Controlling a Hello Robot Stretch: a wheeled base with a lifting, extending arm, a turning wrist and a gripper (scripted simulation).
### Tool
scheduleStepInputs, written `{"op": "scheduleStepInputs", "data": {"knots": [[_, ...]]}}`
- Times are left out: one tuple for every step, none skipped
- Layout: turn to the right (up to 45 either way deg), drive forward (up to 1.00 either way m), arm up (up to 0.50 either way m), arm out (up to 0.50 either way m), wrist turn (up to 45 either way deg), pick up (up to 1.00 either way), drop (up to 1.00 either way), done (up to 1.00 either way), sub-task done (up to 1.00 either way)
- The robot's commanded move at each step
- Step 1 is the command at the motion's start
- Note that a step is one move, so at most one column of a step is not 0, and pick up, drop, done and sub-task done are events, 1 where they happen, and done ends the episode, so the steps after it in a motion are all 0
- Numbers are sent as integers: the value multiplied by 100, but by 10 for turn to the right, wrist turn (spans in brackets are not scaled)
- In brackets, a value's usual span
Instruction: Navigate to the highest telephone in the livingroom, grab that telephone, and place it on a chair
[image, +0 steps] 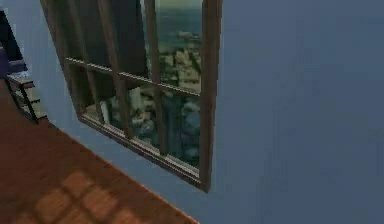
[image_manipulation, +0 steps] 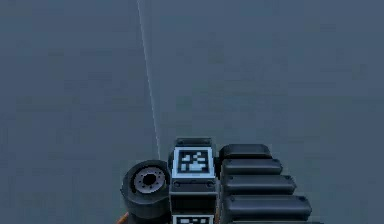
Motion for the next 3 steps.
{"op": "scheduleStepInputs", "data": {"knots": [[-300,0,0,0,0,0,0,0,0],[0,50,0,0,0,0,0,0,0],[-330,0,0,0,0,0,0,0,0]]}}
